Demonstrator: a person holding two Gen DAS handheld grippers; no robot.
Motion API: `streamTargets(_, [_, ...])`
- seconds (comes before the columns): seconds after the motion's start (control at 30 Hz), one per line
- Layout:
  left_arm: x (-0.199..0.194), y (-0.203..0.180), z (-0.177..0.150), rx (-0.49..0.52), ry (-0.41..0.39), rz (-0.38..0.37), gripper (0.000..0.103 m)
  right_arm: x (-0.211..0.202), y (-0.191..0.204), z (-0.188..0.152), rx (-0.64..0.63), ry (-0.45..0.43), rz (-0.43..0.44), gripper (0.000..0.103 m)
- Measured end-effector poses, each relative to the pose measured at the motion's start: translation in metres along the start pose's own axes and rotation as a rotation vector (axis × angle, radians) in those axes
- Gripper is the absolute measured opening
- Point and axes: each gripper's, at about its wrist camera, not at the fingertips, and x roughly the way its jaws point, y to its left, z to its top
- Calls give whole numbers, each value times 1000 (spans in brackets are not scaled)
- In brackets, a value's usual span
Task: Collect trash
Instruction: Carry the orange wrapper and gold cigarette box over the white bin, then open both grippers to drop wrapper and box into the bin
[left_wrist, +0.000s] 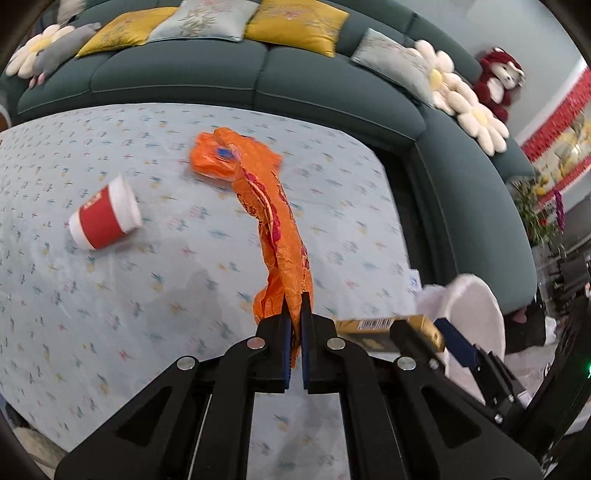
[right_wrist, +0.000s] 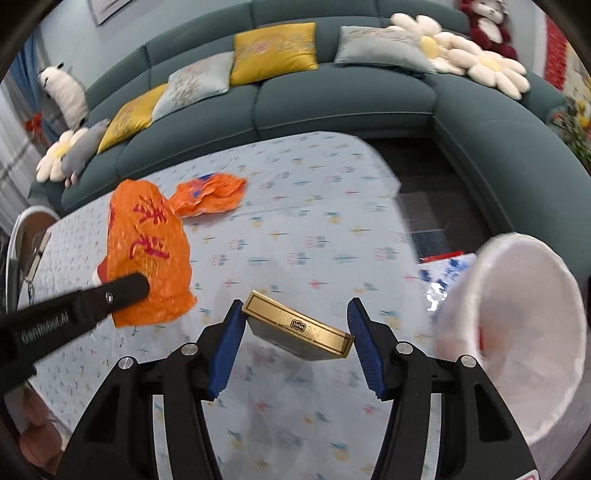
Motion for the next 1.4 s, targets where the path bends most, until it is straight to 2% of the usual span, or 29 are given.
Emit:
streamTargets(0.47, [-10, -110, -51, 183, 32, -74, 3, -83, -107, -18, 143, -119, -81, 55])
streamTargets(0.83, [0, -191, -77, 330, 100, -178, 4, -119, -180, -34, 240, -170, -145, 55])
streamTargets(1.07, [13, -220, -86, 370, 134, -204, 4, -129, -214, -40, 294, -184, -168, 55])
streamTargets(1.33, [20, -236, -90, 383, 146, -198, 6, -128, -232, -44, 325, -184, -176, 56])
streamTargets(1.4, [21, -236, -89, 374, 147, -191, 14, -127, -232, -43, 323, -183, -178, 56])
